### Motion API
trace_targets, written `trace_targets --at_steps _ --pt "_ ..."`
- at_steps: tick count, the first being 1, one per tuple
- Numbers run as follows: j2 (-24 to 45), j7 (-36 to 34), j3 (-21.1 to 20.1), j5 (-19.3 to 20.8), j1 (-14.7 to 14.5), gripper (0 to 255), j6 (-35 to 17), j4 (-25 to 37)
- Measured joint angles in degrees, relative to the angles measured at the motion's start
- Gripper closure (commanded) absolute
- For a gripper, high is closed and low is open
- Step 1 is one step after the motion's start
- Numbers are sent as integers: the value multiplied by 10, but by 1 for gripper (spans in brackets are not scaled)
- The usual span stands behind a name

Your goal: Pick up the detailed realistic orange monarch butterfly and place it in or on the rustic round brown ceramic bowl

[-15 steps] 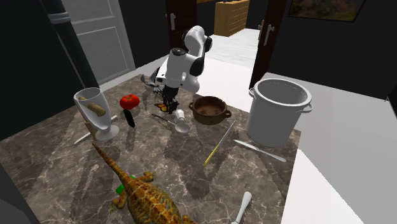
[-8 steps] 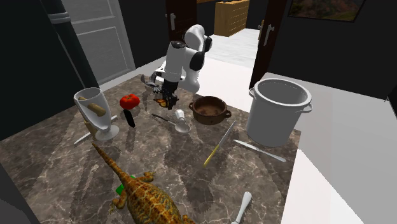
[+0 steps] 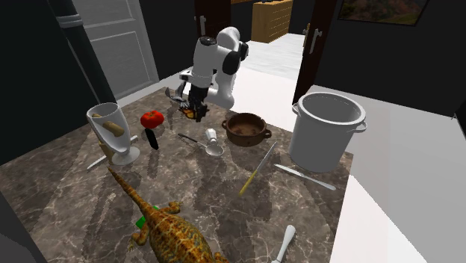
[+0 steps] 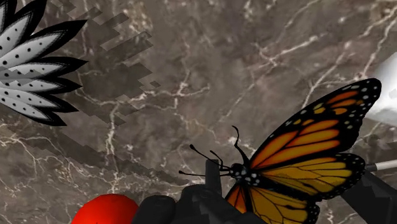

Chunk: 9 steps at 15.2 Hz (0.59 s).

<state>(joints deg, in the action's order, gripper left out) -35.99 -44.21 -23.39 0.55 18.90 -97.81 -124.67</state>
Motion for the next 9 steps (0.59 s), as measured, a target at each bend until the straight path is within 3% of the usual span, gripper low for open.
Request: trace_targets --at_steps 9 --pt "19 9 4 8 8 255 65 84"
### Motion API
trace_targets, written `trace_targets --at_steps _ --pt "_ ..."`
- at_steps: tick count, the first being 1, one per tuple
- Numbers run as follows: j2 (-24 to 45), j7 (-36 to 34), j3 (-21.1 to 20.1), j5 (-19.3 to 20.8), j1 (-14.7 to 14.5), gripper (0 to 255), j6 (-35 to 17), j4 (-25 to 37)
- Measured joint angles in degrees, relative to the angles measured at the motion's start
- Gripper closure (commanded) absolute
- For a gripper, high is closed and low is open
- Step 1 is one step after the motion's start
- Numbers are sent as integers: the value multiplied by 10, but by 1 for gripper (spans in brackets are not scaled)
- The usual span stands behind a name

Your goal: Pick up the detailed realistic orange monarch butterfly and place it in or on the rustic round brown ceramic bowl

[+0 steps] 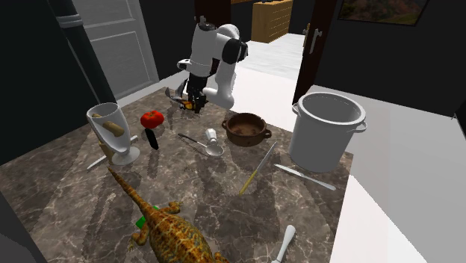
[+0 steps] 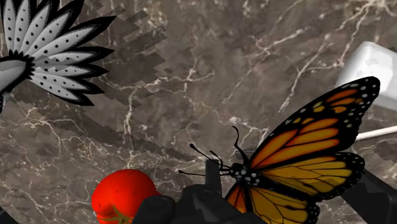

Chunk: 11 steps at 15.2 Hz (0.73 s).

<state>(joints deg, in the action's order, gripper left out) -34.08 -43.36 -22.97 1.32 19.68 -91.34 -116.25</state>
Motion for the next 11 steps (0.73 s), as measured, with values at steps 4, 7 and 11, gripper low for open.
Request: trace_targets --at_steps 4,7,11 --pt "12 3 0 4 4 255 30 41" --pt "19 -14 -15 1 2 255 44 61" --pt "33 -66 -63 -11 -4 255 59 86"
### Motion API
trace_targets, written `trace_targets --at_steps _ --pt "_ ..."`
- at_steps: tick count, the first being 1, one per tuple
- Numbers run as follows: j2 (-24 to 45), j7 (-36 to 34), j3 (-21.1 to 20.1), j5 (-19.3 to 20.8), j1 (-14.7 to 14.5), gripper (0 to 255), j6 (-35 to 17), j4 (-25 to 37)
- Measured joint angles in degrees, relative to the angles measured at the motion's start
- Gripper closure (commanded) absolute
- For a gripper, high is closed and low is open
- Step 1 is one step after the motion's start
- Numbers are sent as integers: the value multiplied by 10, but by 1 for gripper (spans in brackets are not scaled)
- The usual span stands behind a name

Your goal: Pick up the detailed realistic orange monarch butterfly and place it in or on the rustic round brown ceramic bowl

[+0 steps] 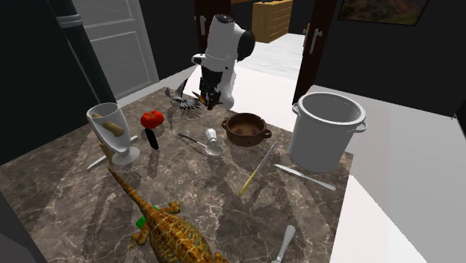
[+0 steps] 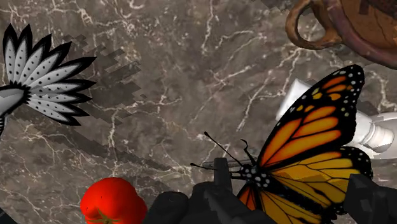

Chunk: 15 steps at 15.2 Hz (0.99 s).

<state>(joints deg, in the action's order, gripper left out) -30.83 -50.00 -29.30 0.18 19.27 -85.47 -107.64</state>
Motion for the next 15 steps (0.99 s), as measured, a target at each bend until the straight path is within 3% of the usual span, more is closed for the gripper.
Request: trace_targets --at_steps 9,13,15 --pt "76 -145 -140 -3 3 255 37 99" --pt "145 -226 -232 26 17 255 60 169" --pt "153 -240 -245 29 17 255 53 167"
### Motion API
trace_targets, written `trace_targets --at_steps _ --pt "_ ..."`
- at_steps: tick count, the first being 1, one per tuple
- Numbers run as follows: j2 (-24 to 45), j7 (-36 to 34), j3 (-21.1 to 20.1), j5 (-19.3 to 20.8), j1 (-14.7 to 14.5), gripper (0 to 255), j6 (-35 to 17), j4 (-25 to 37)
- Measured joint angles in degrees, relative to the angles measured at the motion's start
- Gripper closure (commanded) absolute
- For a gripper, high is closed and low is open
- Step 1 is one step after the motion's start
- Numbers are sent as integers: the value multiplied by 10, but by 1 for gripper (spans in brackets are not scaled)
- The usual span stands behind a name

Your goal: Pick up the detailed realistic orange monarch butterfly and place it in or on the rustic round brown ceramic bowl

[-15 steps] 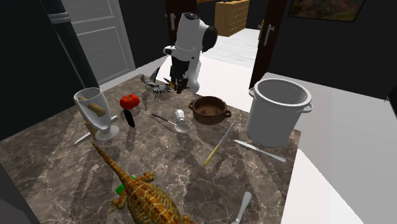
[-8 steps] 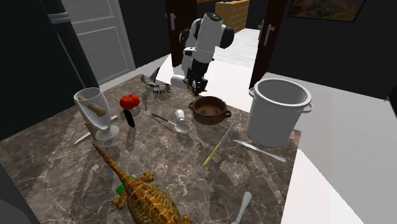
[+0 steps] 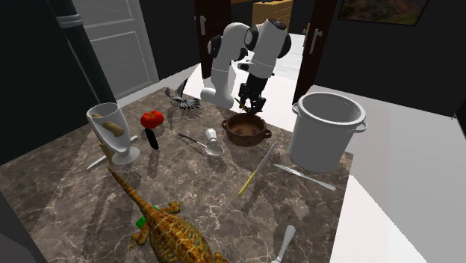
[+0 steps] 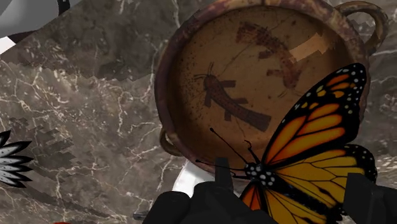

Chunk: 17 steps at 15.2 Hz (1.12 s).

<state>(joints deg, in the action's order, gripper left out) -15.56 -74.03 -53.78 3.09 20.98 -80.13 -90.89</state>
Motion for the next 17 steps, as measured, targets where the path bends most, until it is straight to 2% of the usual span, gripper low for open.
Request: trace_targets --at_steps 10,17 --pt "-35 1 16 -25 -16 255 -79 -104" --pt "-38 -1 16 -27 -17 255 -89 -115"
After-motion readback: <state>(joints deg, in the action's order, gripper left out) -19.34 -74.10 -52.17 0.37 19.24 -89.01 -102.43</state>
